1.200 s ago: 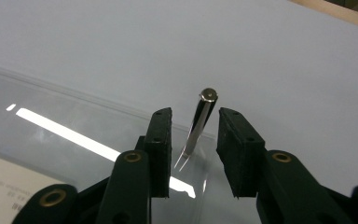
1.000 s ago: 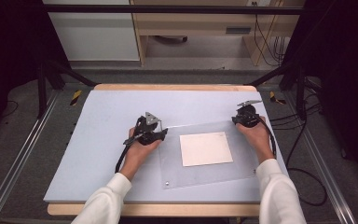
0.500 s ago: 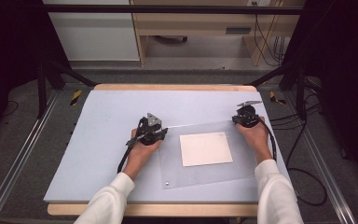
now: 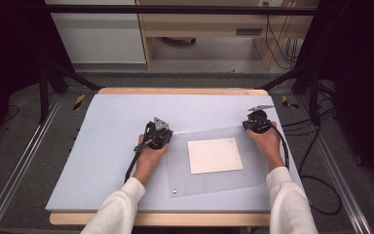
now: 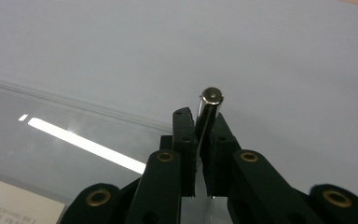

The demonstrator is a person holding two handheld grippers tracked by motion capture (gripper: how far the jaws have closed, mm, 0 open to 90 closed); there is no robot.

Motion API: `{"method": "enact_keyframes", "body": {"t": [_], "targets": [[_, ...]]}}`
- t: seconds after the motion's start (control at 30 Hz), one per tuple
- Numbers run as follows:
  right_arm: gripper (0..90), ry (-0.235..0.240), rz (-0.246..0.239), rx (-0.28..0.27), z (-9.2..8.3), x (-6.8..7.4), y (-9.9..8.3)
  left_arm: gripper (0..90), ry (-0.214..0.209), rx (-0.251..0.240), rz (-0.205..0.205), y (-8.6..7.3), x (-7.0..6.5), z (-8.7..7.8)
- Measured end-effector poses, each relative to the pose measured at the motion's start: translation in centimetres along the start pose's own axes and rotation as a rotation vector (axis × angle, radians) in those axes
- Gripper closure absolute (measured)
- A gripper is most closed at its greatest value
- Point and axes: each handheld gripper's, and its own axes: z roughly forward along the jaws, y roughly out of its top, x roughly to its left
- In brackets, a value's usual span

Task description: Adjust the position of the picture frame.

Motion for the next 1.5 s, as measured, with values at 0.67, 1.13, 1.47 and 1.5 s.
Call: {"method": "enact_keyframes", "body": {"t": [0.67,1.13,1.47,1.5], "targets": [[85.4,0.000,-0.037,0.048,-3.3,1.8,2.3,83.8,-0.062,0.064,-0.053,2.0,1.7,-2.5],[85.4,0.016,-0.065,0.059,-7.0,7.5,4.6,83.8,-0.056,0.055,-0.040,2.5,5.5,-8.8],[85.4,0.028,-0.069,0.075,-6.7,10.6,4.6,83.8,-0.063,0.077,-0.022,1.5,7.8,-10.2],[85.4,0.031,-0.069,0.077,-6.6,10.9,4.5,83.8,-0.063,0.077,-0.022,1.5,7.8,-10.2]]}}
